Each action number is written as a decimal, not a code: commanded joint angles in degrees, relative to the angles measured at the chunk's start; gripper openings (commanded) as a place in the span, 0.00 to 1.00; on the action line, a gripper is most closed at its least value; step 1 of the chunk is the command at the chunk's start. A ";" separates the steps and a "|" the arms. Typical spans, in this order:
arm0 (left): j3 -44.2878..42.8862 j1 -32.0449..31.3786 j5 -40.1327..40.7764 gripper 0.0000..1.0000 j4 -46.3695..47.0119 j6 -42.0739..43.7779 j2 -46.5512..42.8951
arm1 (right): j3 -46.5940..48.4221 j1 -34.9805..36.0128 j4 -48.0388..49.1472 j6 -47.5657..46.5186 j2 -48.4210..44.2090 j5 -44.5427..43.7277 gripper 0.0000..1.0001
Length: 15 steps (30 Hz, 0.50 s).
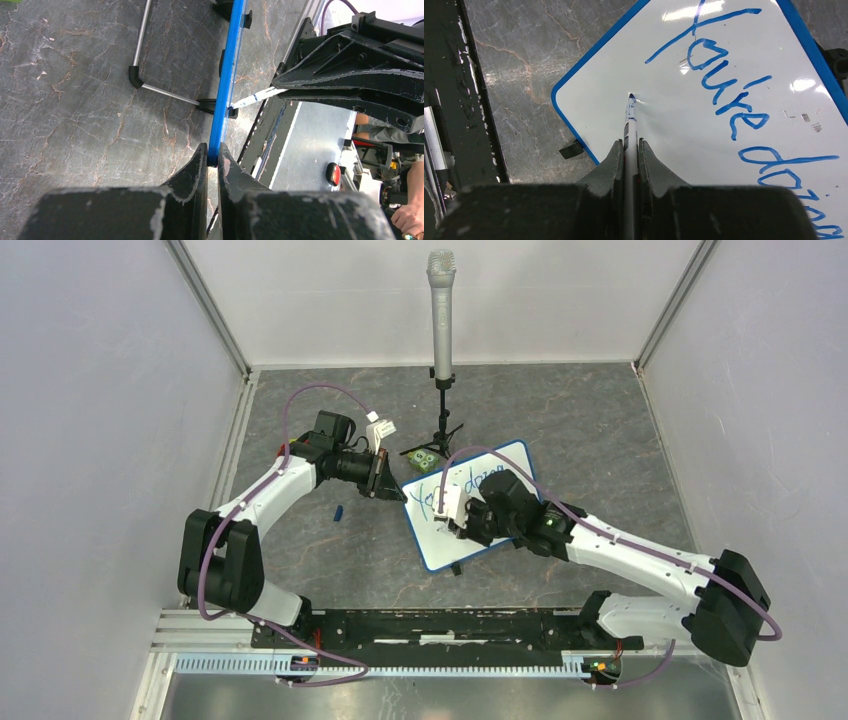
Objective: Write a sentence on the whiteboard
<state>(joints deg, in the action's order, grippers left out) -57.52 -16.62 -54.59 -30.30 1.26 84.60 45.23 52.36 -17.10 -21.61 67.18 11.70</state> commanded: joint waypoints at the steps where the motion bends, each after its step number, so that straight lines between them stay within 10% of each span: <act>1: -1.72 -0.16 0.58 0.03 1.26 -0.65 0.04 | 2.32 0.79 2.65 0.47 1.06 -1.10 0.00; 15: -1.90 -0.11 0.71 0.03 0.77 -0.65 0.22 | -0.33 2.32 -1.39 -2.43 -0.06 -1.16 0.00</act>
<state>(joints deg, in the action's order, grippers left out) -57.58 -16.62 -54.59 -30.39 1.26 84.60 45.47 54.43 -17.41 -22.61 68.23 11.68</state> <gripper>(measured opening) 0.138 0.153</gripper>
